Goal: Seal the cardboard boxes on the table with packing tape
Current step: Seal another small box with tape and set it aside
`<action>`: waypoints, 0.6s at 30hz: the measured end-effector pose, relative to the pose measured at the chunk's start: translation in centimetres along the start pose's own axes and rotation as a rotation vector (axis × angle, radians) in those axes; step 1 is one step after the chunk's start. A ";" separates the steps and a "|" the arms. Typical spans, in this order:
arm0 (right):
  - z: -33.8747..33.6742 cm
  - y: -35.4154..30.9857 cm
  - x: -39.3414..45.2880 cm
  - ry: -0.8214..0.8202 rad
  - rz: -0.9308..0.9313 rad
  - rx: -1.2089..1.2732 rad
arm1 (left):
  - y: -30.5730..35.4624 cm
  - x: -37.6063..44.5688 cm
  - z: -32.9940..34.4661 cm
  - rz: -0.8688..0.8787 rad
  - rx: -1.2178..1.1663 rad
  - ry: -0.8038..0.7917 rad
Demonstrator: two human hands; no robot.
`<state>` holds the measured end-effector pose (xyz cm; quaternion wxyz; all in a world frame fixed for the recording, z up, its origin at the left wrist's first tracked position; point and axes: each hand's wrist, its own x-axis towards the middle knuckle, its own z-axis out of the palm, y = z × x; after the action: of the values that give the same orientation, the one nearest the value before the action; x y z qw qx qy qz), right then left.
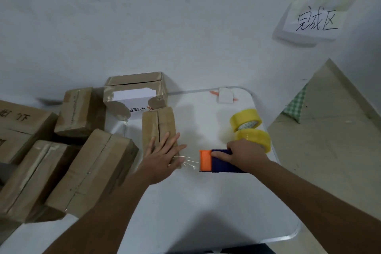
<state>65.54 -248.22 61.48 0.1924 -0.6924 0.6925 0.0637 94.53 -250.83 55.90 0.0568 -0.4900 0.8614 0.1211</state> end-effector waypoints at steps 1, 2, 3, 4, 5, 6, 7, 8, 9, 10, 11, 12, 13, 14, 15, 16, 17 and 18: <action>-0.4 -0.2 0.1 -0.014 0.007 0.022 | 0.1 -0.1 0.0 -0.017 -0.015 -0.003; -0.7 -0.3 0.2 -0.050 0.011 0.041 | 0.0 0.0 -0.1 -0.030 -0.026 -0.010; -1.0 -0.4 0.3 -0.104 0.006 0.049 | -0.1 0.1 -0.2 -0.039 -0.034 -0.023; -1.1 -0.5 0.3 -0.159 -0.006 0.043 | -0.3 0.3 -0.4 -0.045 -0.039 -0.039; -1.1 -0.5 0.3 -0.193 -0.020 0.032 | -0.4 0.5 -0.4 -0.046 -0.038 -0.053; -0.9 -0.5 0.3 -0.198 -0.028 0.019 | -0.5 0.7 -0.4 -0.045 -0.029 -0.062; -0.6 -0.6 0.2 -0.175 -0.034 0.004 | -0.5 0.9 -0.4 -0.044 -0.016 -0.067; -0.4 -0.7 0.2 -0.137 -0.036 -0.016 | -0.5 1.1 -0.4 -0.043 -0.005 -0.069; -0.2 -0.9 0.2 -0.099 -0.033 -0.040 | -0.4 1.1 -0.4 -0.042 0.001 -0.071; 0.0 -1.1 0.3 -0.071 -0.029 -0.060 | -0.3 1.1 -0.5 -0.042 0.005 -0.071; 0.2 -1.3 0.4 -0.052 -0.025 -0.071 | -0.2 1.1 -0.5 -0.043 0.008 -0.072; 0.4 -1.6 0.6 -0.045 -0.023 -0.074 | -0.1 1.1 -0.5 -0.043 0.011 -0.077; 0.6 -1.9 0.8 -0.042 -0.022 -0.073 | 0.0 1.0 -0.6 -0.042 0.016 -0.082; 0.7 -2.2 1.0 -0.040 -0.021 -0.073 | 0.1 1.0 -0.6 -0.042 0.026 -0.084; 0.9 -2.5 1.3 -0.035 -0.021 -0.079 | 0.2 1.0 -0.6 -0.042 0.039 -0.083; 1.1 -2.7 1.5 -0.029 -0.022 -0.093 | 0.2 1.0 -0.7 -0.044 0.050 -0.082; 1.3 -3.0 1.8 -0.024 -0.024 -0.109 | 0.2 1.0 -0.7 -0.045 0.058 -0.082; 1.4 -3.1 2.0 -0.024 -0.029 -0.117 | 0.2 1.1 -0.7 -0.046 0.063 -0.082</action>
<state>68.94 -249.73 60.04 0.1608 -0.7114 0.6753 0.1093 93.82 -251.77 56.34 0.1104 -0.5021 0.8503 0.1127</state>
